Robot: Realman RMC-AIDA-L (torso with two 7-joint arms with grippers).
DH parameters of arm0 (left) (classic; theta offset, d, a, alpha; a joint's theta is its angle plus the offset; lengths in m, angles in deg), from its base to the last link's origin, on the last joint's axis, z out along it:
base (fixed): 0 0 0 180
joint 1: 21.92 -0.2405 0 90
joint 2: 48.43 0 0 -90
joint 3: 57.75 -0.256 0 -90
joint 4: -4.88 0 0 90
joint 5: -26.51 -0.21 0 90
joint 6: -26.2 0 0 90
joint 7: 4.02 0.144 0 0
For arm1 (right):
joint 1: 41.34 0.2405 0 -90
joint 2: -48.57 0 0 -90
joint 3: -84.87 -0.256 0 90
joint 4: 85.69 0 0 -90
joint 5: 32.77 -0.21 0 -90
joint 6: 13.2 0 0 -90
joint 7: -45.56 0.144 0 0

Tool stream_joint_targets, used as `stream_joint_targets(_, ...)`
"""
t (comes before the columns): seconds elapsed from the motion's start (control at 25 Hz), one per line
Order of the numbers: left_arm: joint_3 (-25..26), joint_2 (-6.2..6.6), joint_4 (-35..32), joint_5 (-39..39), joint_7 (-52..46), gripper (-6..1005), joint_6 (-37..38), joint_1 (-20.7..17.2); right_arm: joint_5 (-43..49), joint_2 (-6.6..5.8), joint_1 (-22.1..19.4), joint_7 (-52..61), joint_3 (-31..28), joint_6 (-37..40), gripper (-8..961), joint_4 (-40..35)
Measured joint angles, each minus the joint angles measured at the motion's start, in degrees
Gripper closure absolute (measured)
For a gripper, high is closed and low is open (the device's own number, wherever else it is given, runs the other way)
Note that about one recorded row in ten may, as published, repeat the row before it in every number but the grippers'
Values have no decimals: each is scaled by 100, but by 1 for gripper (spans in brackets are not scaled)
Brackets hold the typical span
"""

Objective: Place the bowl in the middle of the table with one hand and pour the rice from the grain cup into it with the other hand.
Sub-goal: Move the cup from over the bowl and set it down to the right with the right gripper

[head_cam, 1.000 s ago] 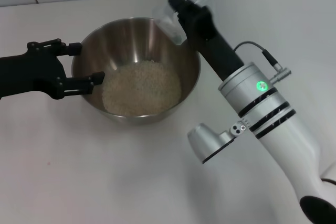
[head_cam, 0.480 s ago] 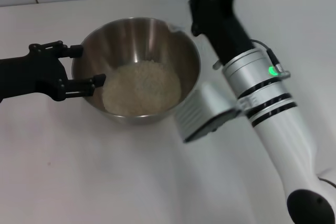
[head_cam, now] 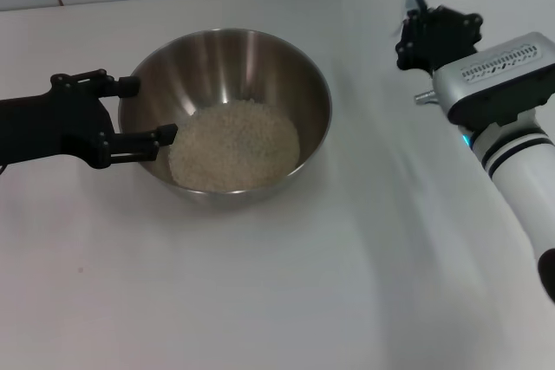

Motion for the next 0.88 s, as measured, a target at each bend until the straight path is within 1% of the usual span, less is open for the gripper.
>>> stream_joint_targets(0.16, 0, 0, 2, 0, 0, 167, 0, 6, 910, 49, 387, 1615, 48, -423, 907, -806)
stream_joint_targets(0.24, -4, 0, 3, 0, 0, 167, 0, 11, 1343, 69, 478, 2093, 57, -491, 896, -1024)
stream_joint_targets(0.32, -8, 0, 2, 0, 0, 167, 0, 20, 1640, 74, 482, 2276, 59, -511, 884, -1054)
stream_joint_targets(0.4, -9, 0, 2, 0, 0, 166, 0, 29, 1725, 84, 453, 2320, 58, -515, 873, -1051)
stream_joint_targets(0.6, -9, 0, 29, 0, 0, 166, 0, 51, 1722, 102, 328, 2351, 42, -501, 844, -1042)
stream_joint_targets(0.8, -9, 0, 60, -8, 0, 167, -1, 68, 1728, 105, 86, 2356, 21, -465, 815, -899)
stream_joint_targets(0.88, -9, 0, 66, -22, 0, 167, -5, 68, 1733, 100, -56, 2355, 43, -445, 666, -799)
